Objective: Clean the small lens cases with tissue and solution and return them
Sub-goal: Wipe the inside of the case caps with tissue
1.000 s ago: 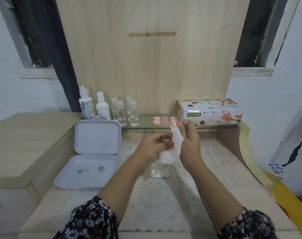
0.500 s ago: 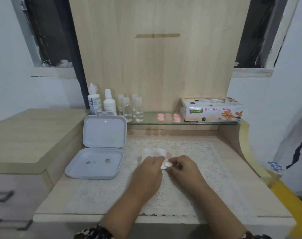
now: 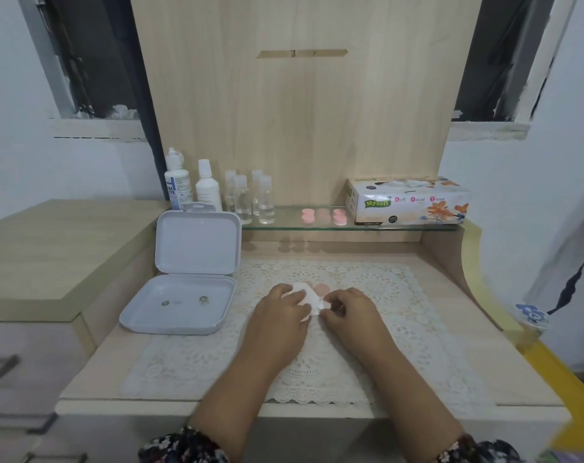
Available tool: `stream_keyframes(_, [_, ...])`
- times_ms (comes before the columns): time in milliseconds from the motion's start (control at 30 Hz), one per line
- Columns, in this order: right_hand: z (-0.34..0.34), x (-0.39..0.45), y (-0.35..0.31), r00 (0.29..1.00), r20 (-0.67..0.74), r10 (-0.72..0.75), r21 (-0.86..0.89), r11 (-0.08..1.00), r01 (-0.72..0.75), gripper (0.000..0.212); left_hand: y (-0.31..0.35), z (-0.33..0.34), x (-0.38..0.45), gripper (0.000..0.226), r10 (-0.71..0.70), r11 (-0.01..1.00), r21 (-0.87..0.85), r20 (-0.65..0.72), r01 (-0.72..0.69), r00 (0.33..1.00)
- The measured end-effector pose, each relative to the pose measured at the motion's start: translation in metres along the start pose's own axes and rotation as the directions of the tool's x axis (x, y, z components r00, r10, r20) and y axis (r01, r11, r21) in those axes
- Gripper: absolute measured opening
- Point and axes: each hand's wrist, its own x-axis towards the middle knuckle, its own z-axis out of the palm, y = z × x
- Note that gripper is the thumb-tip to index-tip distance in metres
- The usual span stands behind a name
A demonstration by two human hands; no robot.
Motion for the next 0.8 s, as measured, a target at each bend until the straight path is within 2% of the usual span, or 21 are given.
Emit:
stream_keyframes(100, [0.001, 0.0, 0.001, 1.0, -0.003, -0.018, -0.005, 1.0, 0.018, 0.022, 0.001, 0.001, 0.001, 0.021, -0.1, 0.993, -0.05, 0.055, 0.103, 0.993])
stream_keyframes(200, [0.002, 0.0, 0.001, 1.0, -0.002, -0.021, -0.011, 1.0, 0.02, 0.023, 0.0, 0.004, 0.006, 0.019, -0.181, 0.973, -0.138, 0.051, 0.186, 0.982])
stream_keyframes(333, [0.002, 0.001, 0.001, 1.0, 0.01, -0.02, -0.017, 1.0, 0.02, 0.026, -0.004, 0.002, 0.01, 0.017, -0.335, 0.882, -0.306, 0.133, 0.36, 0.933])
stream_keyframes(400, [0.002, 0.0, 0.001, 1.0, 0.014, -0.011, -0.02, 1.0, 0.011, 0.025, -0.006, -0.002, 0.007, 0.016, -0.446, 0.82, -0.397, 0.008, 0.412, 0.895])
stream_keyframes(433, [0.002, 0.0, 0.001, 1.0, 0.017, -0.007, -0.02, 1.0, 0.007, 0.025, -0.007, -0.004, 0.005, 0.016, -0.481, 0.826, -0.395, -0.125, 0.401, 0.868])
stream_keyframes(500, [0.002, 0.0, 0.002, 1.0, 0.024, -0.007, -0.021, 1.0, 0.007, 0.025, -0.008, -0.006, 0.004, 0.016, -0.415, 0.896, -0.321, -0.36, 0.307, 0.836])
stream_keyframes(533, [0.001, 0.0, 0.002, 1.0, 0.026, -0.009, -0.019, 1.0, 0.01, 0.025, -0.007, -0.007, 0.003, 0.018, -0.343, 0.926, -0.299, -0.413, 0.23, 0.844])
stream_keyframes(567, [0.001, 0.0, 0.001, 1.0, 0.028, -0.01, -0.016, 1.0, 0.01, 0.024, -0.005, -0.007, 0.004, 0.021, -0.279, 0.941, -0.295, -0.408, 0.163, 0.869])
stream_keyframes(600, [0.001, 0.0, 0.001, 0.999, 0.029, -0.014, -0.014, 1.0, 0.014, 0.022, -0.002, -0.007, 0.004, 0.023, -0.208, 0.949, -0.298, -0.361, 0.099, 0.909])
stream_keyframes(667, [0.0, 0.0, 0.0, 0.999, 0.032, -0.022, -0.014, 1.0, 0.022, 0.017, 0.001, -0.004, 0.003, 0.031, -0.061, 0.965, -0.262, -0.168, 0.015, 0.984])
stream_keyframes(733, [0.0, -0.001, 0.0, 0.999, 0.028, -0.026, -0.002, 1.0, 0.026, 0.018, 0.004, -0.002, 0.002, 0.04, -0.074, 0.981, -0.18, -0.005, 0.072, 0.997])
stream_keyframes(800, [0.0, -0.001, 0.0, 0.999, 0.022, -0.025, 0.0, 1.0, 0.025, 0.02, 0.005, -0.003, 0.001, 0.047, -0.106, 0.99, -0.091, -0.016, 0.104, 0.994])
